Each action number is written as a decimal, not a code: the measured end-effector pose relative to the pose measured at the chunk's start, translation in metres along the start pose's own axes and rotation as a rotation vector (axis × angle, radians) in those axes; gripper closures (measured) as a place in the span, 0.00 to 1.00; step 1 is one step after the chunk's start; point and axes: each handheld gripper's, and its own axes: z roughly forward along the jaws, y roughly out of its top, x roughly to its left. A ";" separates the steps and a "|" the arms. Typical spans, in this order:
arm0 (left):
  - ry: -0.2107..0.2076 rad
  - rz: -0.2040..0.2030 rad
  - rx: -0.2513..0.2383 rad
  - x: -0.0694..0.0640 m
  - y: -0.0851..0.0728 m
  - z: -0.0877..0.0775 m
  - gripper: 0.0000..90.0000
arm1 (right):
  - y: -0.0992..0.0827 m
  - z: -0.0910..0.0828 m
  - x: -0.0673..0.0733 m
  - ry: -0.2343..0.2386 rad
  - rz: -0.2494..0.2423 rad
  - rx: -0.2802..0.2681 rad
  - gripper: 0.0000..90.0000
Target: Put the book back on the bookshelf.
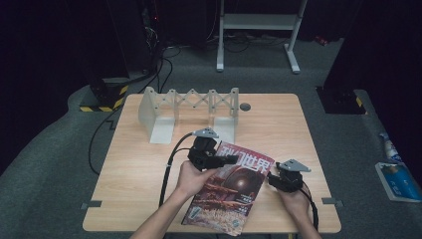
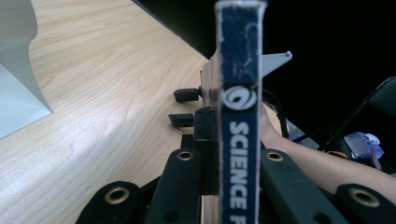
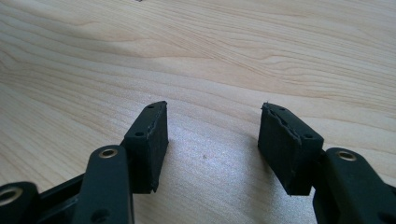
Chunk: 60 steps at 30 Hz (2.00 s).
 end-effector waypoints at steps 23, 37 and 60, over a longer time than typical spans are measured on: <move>0.112 0.067 0.036 0.003 0.034 -0.036 0.93 | 0.000 0.000 0.000 0.000 -0.004 -0.001 0.47; 0.210 0.080 0.097 0.016 0.049 -0.058 0.93 | 0.000 0.000 0.000 0.000 -0.002 -0.003 0.47; 0.311 0.028 0.156 0.045 0.059 -0.097 0.93 | 0.000 0.000 0.000 -0.002 0.002 0.000 0.46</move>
